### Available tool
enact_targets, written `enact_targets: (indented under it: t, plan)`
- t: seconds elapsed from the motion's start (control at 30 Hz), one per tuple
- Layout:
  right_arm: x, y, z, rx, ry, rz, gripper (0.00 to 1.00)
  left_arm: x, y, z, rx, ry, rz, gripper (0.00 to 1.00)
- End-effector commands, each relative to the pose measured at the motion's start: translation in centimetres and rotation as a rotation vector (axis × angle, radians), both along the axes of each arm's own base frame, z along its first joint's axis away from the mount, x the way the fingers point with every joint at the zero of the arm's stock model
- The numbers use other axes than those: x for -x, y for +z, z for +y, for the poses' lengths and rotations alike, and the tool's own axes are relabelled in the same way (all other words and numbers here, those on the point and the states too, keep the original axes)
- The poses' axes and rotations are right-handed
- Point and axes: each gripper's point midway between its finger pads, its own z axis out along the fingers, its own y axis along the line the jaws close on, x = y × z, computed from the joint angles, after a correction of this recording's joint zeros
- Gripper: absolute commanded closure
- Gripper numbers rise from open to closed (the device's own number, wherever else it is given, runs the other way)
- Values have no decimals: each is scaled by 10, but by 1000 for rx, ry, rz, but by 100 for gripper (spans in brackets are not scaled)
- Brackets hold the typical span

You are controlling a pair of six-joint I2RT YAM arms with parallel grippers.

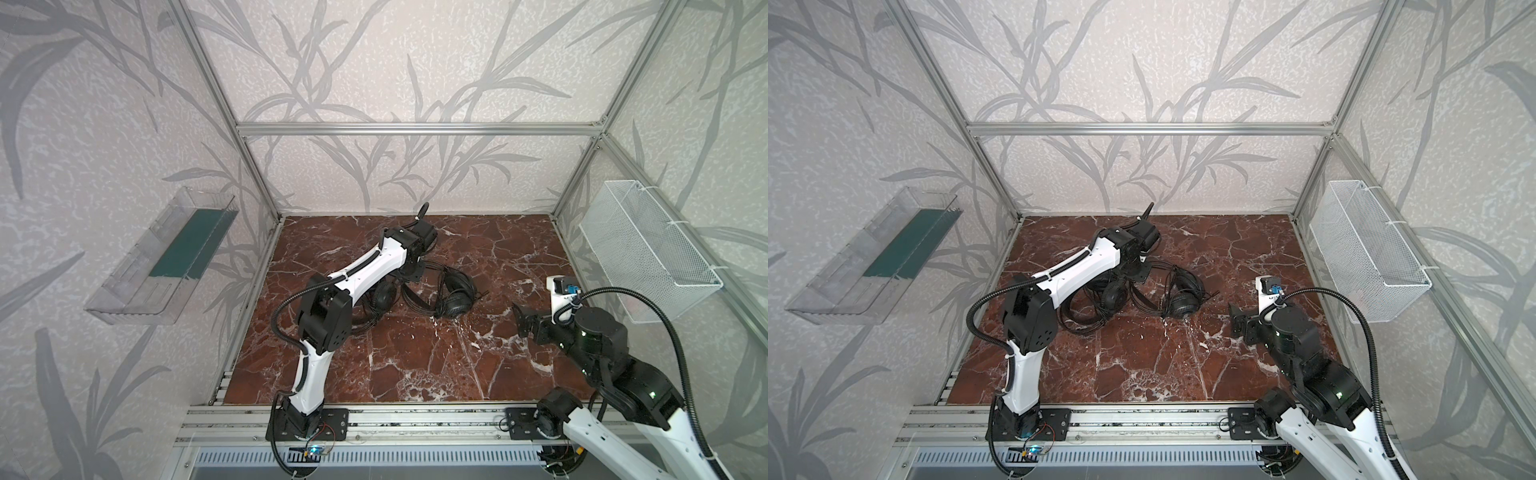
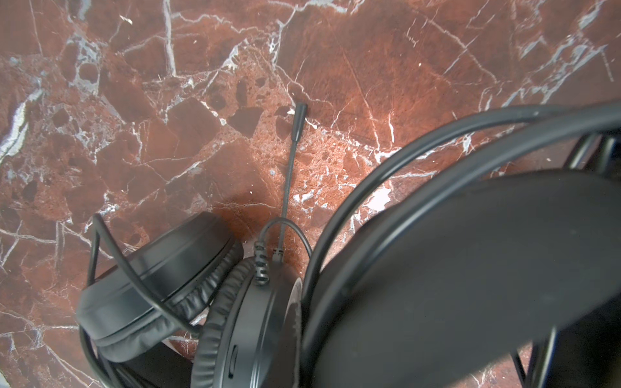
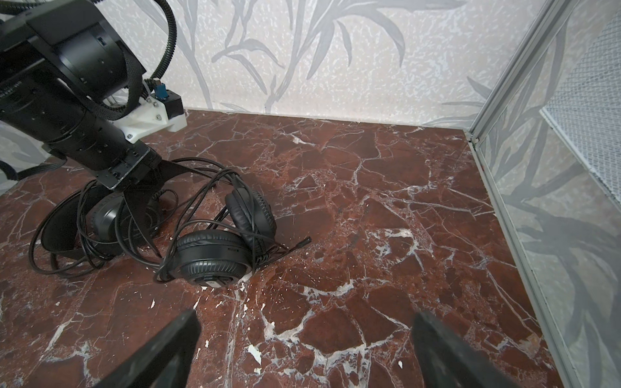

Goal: Wrap the headphones
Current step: 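Lower the wrapped headphones with the left gripper onto the table beside the other headset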

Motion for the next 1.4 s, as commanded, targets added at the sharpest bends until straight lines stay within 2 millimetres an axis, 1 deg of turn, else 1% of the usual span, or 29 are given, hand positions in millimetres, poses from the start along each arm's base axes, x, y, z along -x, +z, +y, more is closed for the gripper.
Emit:
enact_targets:
  t: [0.0, 0.17, 0.3, 0.47, 0.6, 1.0, 1.17, 1.37]
  plan:
    - [1, 1, 0, -10, 2, -13, 1, -7, 14, -11, 73, 19, -17, 100]
    - [2, -2, 0, -12, 4, -12, 1, -12, 7, -14, 87, 25, -14, 100]
    - [2, -4, 0, -15, 10, -18, 1, -14, 7, -18, 116, 24, -26, 100]
    - [2, -7, 2, -19, 15, -19, 1, -15, -6, -17, 101, 34, -11, 100]
    - [3, -7, 2, -19, 21, -24, 1, -15, -13, -18, 109, 40, -6, 100]
    - [4, -9, 3, -22, 30, -32, 1, -13, -25, -17, 116, 45, 12, 100]
    - [4, -11, 3, -23, 33, -30, 1, -13, -29, -16, 111, 51, 20, 94]
    - [5, -10, 3, -27, 36, -35, 1, -13, -34, -16, 104, 52, 28, 81]
